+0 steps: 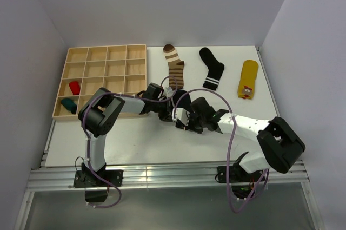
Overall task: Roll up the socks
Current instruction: Roll the sock at the center of the board.
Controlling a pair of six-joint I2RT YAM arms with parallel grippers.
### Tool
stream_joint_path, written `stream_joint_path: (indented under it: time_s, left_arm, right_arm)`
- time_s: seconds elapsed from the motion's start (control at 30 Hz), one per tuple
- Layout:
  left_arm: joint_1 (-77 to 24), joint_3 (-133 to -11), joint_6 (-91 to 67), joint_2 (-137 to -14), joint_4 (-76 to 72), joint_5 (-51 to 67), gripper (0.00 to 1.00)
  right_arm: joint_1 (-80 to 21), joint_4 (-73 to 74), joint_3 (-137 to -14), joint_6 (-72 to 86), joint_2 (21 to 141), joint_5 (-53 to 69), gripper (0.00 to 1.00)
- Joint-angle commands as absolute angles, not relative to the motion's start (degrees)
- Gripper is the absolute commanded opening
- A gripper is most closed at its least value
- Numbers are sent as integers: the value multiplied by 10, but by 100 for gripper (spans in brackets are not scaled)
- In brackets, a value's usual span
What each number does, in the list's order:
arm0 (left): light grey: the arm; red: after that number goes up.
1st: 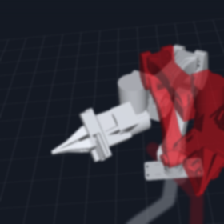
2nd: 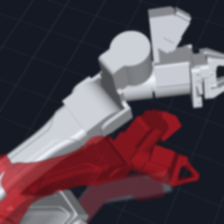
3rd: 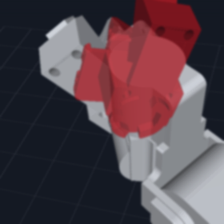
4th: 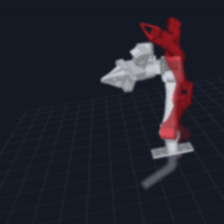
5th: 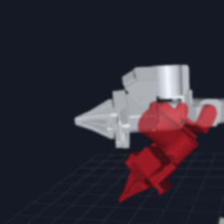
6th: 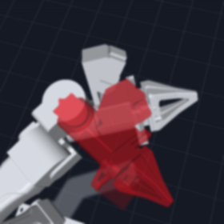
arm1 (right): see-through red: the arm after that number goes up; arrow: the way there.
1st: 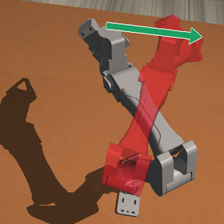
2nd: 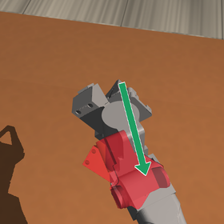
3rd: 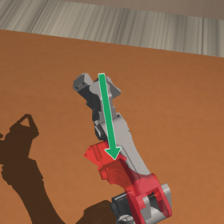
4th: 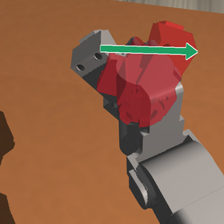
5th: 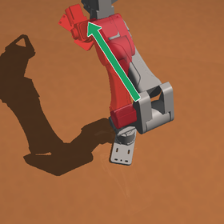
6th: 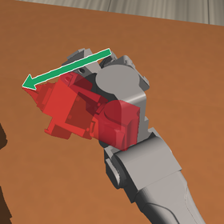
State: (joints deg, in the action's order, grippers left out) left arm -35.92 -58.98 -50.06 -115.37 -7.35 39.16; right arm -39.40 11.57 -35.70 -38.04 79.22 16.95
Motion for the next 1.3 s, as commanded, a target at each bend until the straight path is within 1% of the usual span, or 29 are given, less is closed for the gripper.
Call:
stream_joint_path:
  time_s: [0.0, 0.07, 0.27, 0.47, 0.83, 0.87, 0.9, 0.97, 1.0, 1.03, 1.1, 1.2, 1.27]
  left_arm:
    - [-361, -589, -466, -1171, -26, 363, 3]
    - [-360, -587, -461, -1170, -23, 360, 0]
    - [-360, -579, -450, -1165, -21, 354, 0]
    - [-360, -575, -444, -1162, -24, 359, 0]
    - [-362, -551, -455, -1145, -57, 365, 1]
    - [-362, -542, -457, -1137, -72, 362, 3]
    - [-362, -537, -459, -1131, -79, 356, 9]
    - [-362, -521, -461, -1110, -101, 340, 15]
    - [-362, -516, -464, -1103, -112, 322, 21]
    - [-362, -511, -466, -1095, -120, 314, 25]
    - [-362, -494, -472, -1074, -151, 293, 30]
    - [-362, -481, -472, -1056, -181, 280, 35]
    - [-362, -473, -468, -1046, -192, 270, 35]
  right_arm:
    - [-393, 112, -387, -367, 782, 174, 25]
    - [-381, 137, -402, -364, 787, 187, 24]
    - [-324, 180, -442, -352, 807, 237, 23]
    - [-304, 206, -475, -338, 852, 233, 22]
    - [-303, 248, -526, -316, 947, 194, 20]
    - [-303, 258, -530, -316, 953, 192, 20]
    - [-303, 260, -533, -317, 961, 191, 20]
    - [-303, 271, -535, -320, 968, 192, 20]
    - [-303, 274, -539, -320, 973, 191, 20]
    - [-304, 279, -541, -323, 976, 190, 20]
    - [-303, 288, -545, -324, 983, 185, 20]
    - [-303, 305, -557, -324, 996, 190, 19]
    - [-304, 319, -564, -325, 1004, 190, 19]
